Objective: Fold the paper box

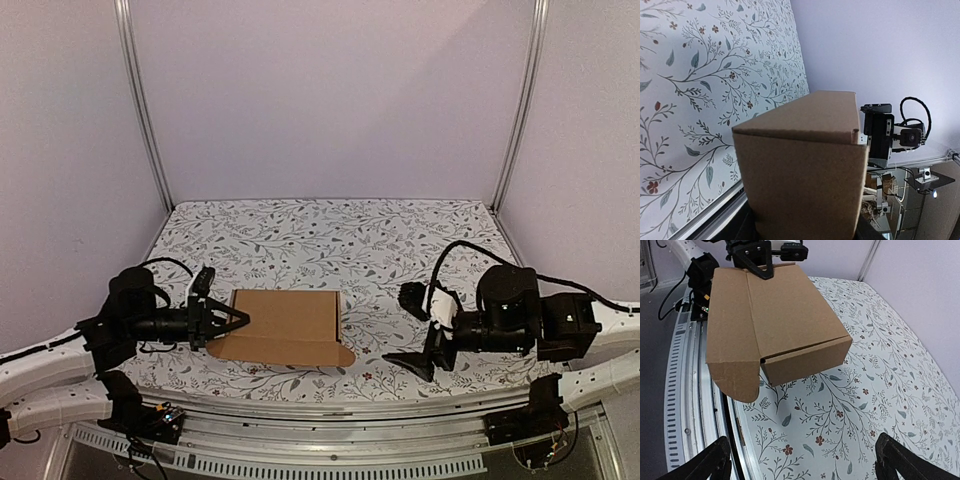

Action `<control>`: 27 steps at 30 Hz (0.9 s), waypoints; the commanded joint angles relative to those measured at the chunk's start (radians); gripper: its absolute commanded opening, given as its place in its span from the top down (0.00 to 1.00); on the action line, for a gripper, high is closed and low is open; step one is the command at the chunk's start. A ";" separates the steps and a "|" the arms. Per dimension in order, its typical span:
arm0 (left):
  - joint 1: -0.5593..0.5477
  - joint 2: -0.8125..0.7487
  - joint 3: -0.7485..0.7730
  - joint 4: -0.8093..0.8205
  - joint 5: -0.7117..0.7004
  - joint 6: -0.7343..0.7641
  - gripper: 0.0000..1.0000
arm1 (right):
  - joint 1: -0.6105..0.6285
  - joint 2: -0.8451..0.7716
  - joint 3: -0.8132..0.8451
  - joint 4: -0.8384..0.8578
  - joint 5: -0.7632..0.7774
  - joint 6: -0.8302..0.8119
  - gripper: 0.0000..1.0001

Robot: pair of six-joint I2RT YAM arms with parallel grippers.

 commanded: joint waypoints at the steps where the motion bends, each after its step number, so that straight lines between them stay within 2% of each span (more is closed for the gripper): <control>1: 0.050 -0.046 0.024 -0.163 0.146 0.023 0.75 | 0.096 0.058 0.081 -0.067 0.100 -0.352 0.01; 4: 0.058 -0.065 0.004 -0.149 0.200 -0.011 0.76 | 0.186 0.121 0.094 -0.060 0.225 -0.551 0.01; 6: 0.060 -0.073 -0.009 -0.102 0.240 -0.041 0.76 | 0.251 0.159 0.066 0.010 0.319 -0.725 0.01; 8: 0.063 -0.078 -0.015 -0.090 0.263 -0.059 0.76 | 0.280 0.185 0.048 0.073 0.377 -0.818 0.01; 14: 0.064 -0.093 -0.025 -0.090 0.310 -0.079 0.76 | 0.392 0.285 -0.042 0.461 0.561 -1.090 0.01; 22: 0.063 -0.117 -0.024 -0.113 0.348 -0.072 0.77 | 0.431 0.410 -0.066 0.768 0.582 -1.308 0.01; 27: 0.062 -0.130 -0.019 -0.126 0.363 -0.066 0.77 | 0.434 0.454 -0.050 0.808 0.552 -1.362 0.01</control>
